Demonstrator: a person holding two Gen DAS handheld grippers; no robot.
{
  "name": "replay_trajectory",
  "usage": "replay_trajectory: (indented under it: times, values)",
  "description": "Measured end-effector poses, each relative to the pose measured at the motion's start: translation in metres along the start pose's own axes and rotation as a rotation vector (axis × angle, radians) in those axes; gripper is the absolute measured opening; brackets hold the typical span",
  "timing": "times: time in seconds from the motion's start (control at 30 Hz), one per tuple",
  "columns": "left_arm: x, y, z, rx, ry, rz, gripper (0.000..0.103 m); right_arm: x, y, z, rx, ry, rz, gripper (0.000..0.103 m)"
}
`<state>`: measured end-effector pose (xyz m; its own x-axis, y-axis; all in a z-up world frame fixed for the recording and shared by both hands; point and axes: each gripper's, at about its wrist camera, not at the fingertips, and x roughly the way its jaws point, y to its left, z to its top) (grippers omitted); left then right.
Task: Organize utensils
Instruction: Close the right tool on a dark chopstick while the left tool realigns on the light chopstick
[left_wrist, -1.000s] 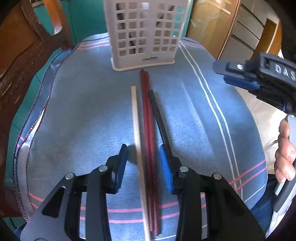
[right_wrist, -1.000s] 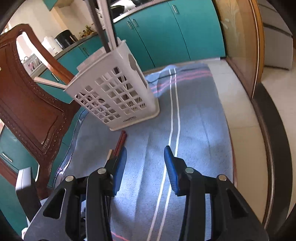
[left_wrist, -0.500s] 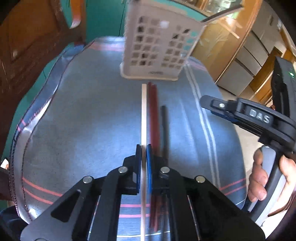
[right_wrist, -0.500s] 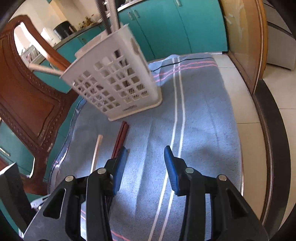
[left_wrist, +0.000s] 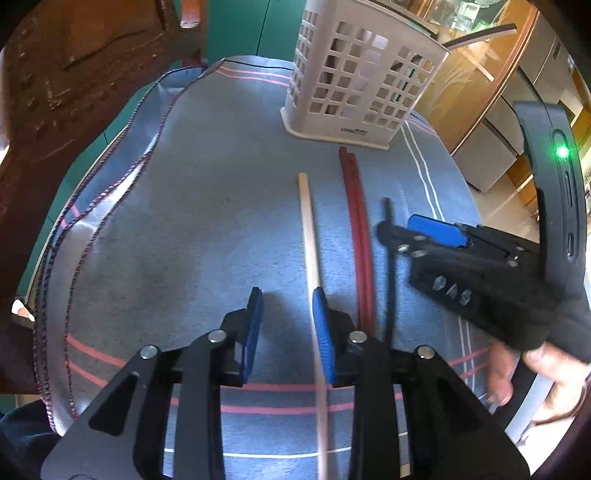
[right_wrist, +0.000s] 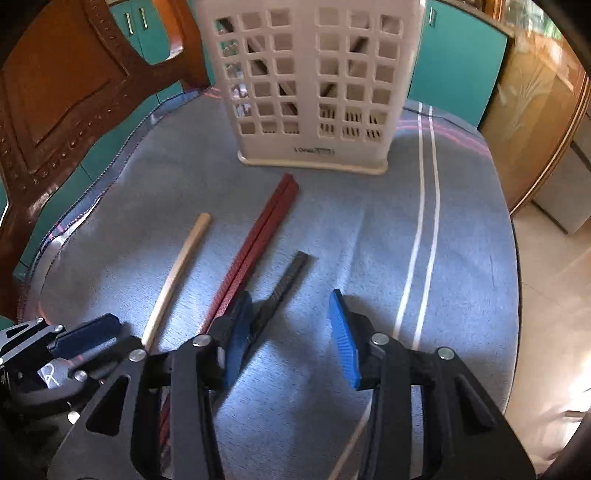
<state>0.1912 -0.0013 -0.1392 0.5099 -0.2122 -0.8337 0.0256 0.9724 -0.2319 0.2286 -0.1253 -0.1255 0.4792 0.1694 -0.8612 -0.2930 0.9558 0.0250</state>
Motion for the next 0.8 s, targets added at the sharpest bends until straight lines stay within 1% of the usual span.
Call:
replay_trajectory:
  times: [0.03,0.07,0.13,0.23,0.27,0.33,0.37,0.5,0.6,0.67,0.8]
  values:
    - [0.0,0.003,0.0,-0.004,-0.001,0.002,0.029,-0.001,-0.001,0.001,-0.011,0.004,-0.026,0.023]
    - [-0.001,0.006,0.0,-0.007,-0.001,0.003,0.031,-0.001,-0.003,0.001,-0.014,0.003,-0.043,0.022]
    - [-0.002,0.01,0.0,-0.013,-0.003,0.001,0.033,-0.002,-0.005,0.001,-0.015,-0.001,-0.037,0.019]
    - [-0.002,0.009,-0.001,-0.006,-0.003,-0.002,0.037,-0.001,-0.002,0.0,-0.059,-0.011,-0.032,0.015]
    - [-0.002,0.008,-0.002,-0.002,-0.002,-0.003,0.038,-0.001,-0.005,0.0,-0.07,-0.013,-0.042,0.013]
    - [-0.001,0.007,-0.001,0.001,0.001,-0.003,0.04,-0.004,-0.011,0.001,-0.077,-0.023,-0.09,0.011]
    - [-0.001,0.007,0.0,0.002,0.003,-0.001,0.04,-0.005,-0.018,0.001,-0.064,-0.025,-0.109,0.01]
    - [0.006,-0.002,0.014,0.029,0.011,0.009,0.04,-0.011,-0.039,0.0,0.023,-0.026,-0.064,0.011]
    - [0.015,-0.013,0.027,0.063,0.022,0.02,0.04,-0.013,-0.042,-0.002,0.032,-0.026,-0.066,0.018]
    - [0.021,-0.02,0.036,0.083,0.031,0.039,0.04,-0.011,-0.039,-0.001,0.026,-0.023,-0.06,0.019]
    - [0.033,-0.03,0.049,0.121,0.051,0.08,0.04,-0.007,-0.031,0.002,0.022,-0.01,-0.083,0.019]
